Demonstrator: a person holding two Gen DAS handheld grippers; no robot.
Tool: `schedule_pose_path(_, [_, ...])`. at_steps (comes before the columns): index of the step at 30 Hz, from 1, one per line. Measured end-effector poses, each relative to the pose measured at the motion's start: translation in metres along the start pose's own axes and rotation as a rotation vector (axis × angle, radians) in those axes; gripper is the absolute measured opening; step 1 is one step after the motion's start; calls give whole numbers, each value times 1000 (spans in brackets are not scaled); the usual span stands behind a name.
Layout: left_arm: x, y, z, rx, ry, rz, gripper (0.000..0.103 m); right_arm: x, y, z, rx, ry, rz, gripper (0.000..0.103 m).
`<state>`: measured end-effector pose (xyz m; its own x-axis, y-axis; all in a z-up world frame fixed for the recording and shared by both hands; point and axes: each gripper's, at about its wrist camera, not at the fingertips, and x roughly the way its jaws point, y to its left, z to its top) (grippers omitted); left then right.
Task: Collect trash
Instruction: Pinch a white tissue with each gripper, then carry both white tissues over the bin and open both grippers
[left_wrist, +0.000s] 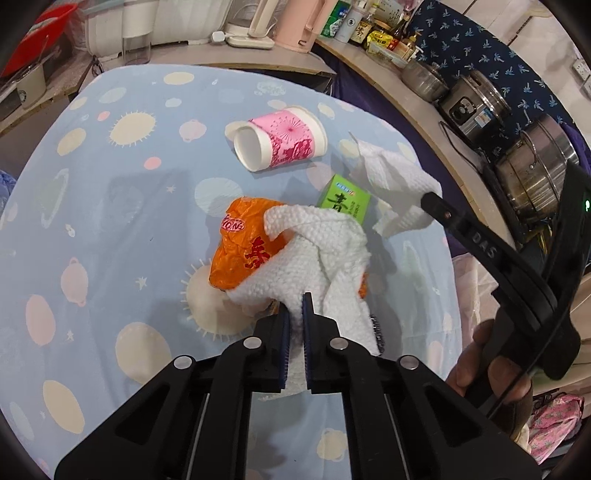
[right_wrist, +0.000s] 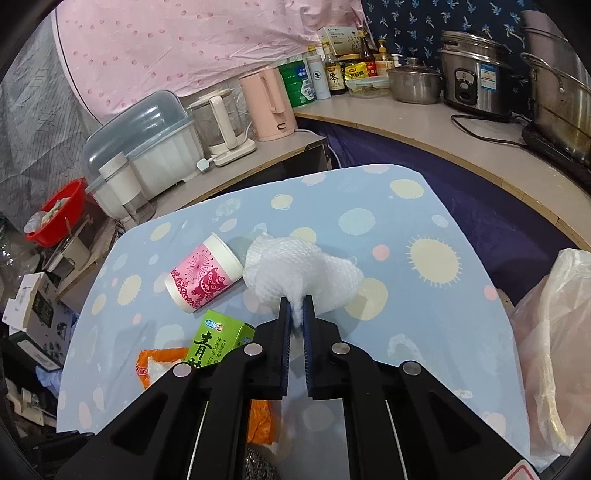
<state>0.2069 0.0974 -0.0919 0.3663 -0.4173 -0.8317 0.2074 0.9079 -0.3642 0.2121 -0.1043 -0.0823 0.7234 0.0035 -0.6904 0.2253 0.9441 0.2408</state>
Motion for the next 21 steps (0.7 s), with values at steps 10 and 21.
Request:
schedule_pose_path(10, [-50,-21,2,28,-107,-18,5,-69,-31,-11,63,-80,-10,6])
schedule_pose_path(21, [-91,-72,0,110,-197,-44,5,-134,-72,-27,121,-166,-32,6])
